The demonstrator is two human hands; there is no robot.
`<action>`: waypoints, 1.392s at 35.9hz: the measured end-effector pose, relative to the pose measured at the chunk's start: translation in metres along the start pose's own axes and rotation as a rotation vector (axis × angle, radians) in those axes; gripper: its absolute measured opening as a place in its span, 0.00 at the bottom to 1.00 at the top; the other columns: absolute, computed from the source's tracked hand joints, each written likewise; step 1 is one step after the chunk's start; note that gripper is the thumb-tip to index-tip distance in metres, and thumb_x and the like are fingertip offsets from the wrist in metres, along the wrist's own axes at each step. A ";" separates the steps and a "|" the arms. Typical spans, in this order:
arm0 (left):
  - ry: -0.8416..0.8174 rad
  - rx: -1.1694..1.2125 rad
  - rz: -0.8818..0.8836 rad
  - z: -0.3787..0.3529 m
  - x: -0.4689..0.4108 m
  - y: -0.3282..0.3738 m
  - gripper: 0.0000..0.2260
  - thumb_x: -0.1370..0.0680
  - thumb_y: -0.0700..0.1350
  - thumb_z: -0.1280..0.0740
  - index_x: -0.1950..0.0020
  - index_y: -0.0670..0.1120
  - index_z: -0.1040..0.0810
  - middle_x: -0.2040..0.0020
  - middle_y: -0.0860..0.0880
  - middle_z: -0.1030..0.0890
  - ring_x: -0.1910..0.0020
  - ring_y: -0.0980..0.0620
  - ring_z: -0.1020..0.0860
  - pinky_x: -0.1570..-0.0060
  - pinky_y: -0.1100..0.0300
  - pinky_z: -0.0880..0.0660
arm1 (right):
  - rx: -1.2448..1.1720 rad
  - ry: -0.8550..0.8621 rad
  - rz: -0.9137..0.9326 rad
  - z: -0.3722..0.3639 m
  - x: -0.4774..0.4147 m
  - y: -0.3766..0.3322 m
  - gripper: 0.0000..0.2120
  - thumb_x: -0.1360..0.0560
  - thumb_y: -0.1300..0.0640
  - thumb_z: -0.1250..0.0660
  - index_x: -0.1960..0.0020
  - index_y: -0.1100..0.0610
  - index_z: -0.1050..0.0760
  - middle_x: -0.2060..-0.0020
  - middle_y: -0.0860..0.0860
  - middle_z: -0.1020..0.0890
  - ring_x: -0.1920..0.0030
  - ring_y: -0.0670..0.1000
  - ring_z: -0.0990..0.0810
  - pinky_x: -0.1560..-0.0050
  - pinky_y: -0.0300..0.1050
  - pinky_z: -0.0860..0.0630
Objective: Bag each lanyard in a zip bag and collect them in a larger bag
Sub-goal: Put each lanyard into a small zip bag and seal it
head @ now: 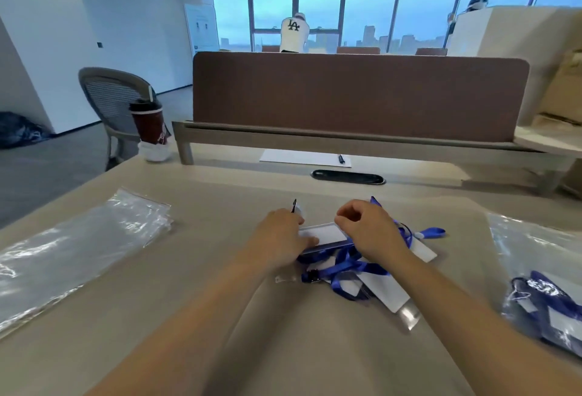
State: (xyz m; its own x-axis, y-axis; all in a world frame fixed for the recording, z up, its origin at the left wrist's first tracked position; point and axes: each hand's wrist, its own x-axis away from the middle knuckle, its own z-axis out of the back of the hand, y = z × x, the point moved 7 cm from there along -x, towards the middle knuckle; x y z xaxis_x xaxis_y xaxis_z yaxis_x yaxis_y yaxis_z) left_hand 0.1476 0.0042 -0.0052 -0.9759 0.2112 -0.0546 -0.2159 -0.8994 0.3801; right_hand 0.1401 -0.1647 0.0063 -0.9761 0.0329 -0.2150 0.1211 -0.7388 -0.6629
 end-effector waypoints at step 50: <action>0.234 1.019 0.215 0.068 0.035 -0.110 0.07 0.19 0.36 0.41 0.47 0.48 0.31 0.44 0.43 0.23 0.58 0.41 0.14 0.53 0.43 0.17 | 0.365 -0.118 -0.206 -0.097 -0.065 -0.055 0.16 0.26 0.46 0.31 0.64 0.56 0.26 0.67 0.51 0.21 0.66 0.53 0.22 0.65 0.44 0.29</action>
State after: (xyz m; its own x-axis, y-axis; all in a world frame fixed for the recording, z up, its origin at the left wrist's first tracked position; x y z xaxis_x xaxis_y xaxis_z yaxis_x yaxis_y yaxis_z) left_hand 0.1388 0.1363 0.0135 -0.9955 -0.0898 -0.0294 -0.0164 -0.1422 0.9897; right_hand 0.2144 -0.0610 -0.0124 -0.9896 0.1435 -0.0074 -0.1299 -0.9151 -0.3817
